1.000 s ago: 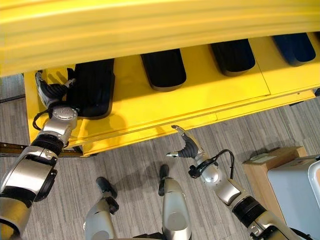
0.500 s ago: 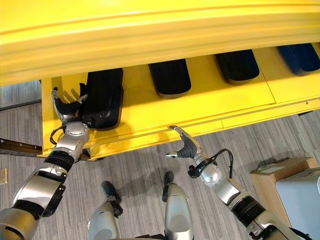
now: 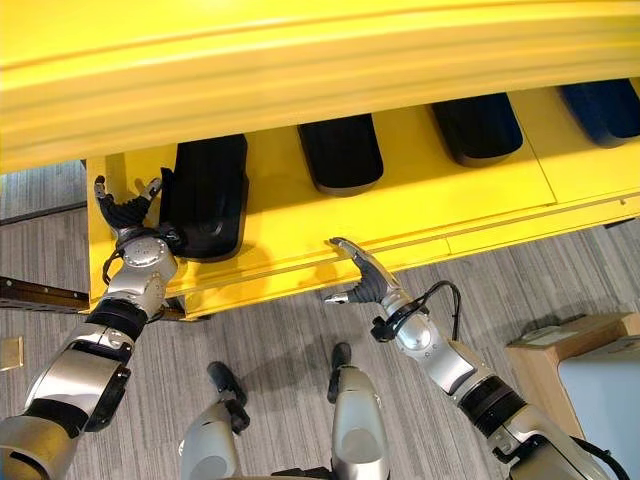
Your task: Move parts from the plastic box to the shelf.
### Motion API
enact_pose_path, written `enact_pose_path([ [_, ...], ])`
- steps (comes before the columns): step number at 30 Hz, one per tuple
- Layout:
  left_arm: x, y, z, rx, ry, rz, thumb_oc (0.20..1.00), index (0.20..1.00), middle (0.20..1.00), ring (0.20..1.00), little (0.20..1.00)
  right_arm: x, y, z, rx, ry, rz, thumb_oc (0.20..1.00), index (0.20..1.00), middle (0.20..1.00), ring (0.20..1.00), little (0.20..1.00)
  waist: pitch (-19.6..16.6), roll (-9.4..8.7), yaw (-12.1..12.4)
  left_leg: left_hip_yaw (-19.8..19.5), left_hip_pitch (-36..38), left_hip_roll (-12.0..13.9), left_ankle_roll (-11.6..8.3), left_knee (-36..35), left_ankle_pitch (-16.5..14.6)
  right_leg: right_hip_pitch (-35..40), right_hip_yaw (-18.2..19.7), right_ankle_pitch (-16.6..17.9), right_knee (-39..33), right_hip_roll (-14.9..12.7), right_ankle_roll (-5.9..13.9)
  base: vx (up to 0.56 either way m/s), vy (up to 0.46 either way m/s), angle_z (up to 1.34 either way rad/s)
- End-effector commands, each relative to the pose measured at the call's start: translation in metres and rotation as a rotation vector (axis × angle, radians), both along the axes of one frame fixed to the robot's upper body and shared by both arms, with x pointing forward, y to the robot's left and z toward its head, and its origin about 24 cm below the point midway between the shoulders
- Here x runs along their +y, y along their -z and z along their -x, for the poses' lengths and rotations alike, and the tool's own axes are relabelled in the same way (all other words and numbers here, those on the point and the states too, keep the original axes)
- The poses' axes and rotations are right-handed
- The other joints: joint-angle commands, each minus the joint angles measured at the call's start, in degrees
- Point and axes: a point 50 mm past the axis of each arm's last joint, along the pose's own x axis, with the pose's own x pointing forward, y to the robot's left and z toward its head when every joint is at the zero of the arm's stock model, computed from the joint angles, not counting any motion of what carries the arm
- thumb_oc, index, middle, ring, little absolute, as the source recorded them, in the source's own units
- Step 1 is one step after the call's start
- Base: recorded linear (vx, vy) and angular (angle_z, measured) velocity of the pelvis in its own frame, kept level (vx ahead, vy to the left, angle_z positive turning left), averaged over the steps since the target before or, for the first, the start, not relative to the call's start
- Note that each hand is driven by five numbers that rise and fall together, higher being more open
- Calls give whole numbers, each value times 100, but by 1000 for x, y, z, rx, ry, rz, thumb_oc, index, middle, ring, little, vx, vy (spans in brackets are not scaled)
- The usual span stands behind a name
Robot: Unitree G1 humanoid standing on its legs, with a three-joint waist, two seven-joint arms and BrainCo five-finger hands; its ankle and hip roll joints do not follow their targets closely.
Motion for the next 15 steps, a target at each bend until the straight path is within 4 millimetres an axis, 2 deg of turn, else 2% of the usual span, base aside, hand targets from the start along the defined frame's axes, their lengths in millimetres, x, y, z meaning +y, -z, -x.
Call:
enact_pose_path([
  [1, -24, -24, 8, -246, 173, -33, 1000, 1000, 1000, 1000, 1000, 24, -14, 17, -108, -81, -137, 1000, 1000, 1000, 1000, 1000, 121, -312, 124, -79, 179, 158, -389, 619, -422, 694, -397, -10, -650, 329, 3, -71, -107, 3],
  [3, -31, -12, 15, -238, 225, -27, 1000, 1000, 1000, 1000, 1000, 22, -11, 19, -82, -76, -176, 1000, 1000, 1000, 1000, 1000, 110, -288, 192, -110, 214, 141, -384, 566, -391, 767, -439, 8, -707, 331, 4, -59, -71, 17],
  [4, -41, 2, 25, -220, 283, -17, 1000, 1000, 1000, 1000, 1000, 22, -7, 21, -58, -74, -213, 1000, 1000, 1000, 1000, 1000, 87, -256, 277, -162, 253, 115, -369, 524, -351, 861, -491, 14, -758, 333, -2, -39, -42, 22],
  [6, -46, 9, 30, -210, 308, -17, 1000, 1000, 1000, 1000, 1000, 21, -6, 22, -41, -73, -235, 1000, 1000, 1000, 1000, 1000, 76, -238, 317, -195, 264, 108, -363, 518, -328, 901, -513, 21, -774, 330, -5, -20, -21, 11],
  [8, -59, 27, 41, -164, 377, -15, 1000, 1000, 1000, 1000, 1000, 23, -3, 23, 35, -82, -338, 1000, 1000, 1000, 1000, 1000, 32, -192, 428, -289, 308, 74, -349, 494, -276, 1059, -581, 54, -877, 328, -17, -10, -9, 7],
  [9, -59, 27, 41, -164, 377, -15, 1000, 1000, 1000, 1000, 1000, 23, -3, 23, 35, -82, -338, 1000, 1000, 1000, 1000, 1000, 32, -192, 428, -289, 308, 74, -349, 494, -276, 1059, -581, 54, -877, 328, -17, 14, 9, 4],
  [10, -67, 40, 49, -131, 412, 18, 1000, 1000, 1000, 1000, 1000, 28, -2, 23, 62, -101, -392, 1000, 1000, 1000, 1000, 1000, 0, -139, 497, -350, 346, 55, -340, 477, -221, 1177, -612, 77, -953, 337, -29, 14, 12, 6],
  [15, -73, 56, 58, -77, 416, 44, 1000, 1000, 1000, 1000, 1000, 42, -11, 20, 58, -134, -466, 1000, 1000, 1000, 1000, 1000, -53, -82, 614, -431, 379, 7, -306, 451, -214, 1287, -675, 101, -1006, 329, -48, 12, 15, 11],
])
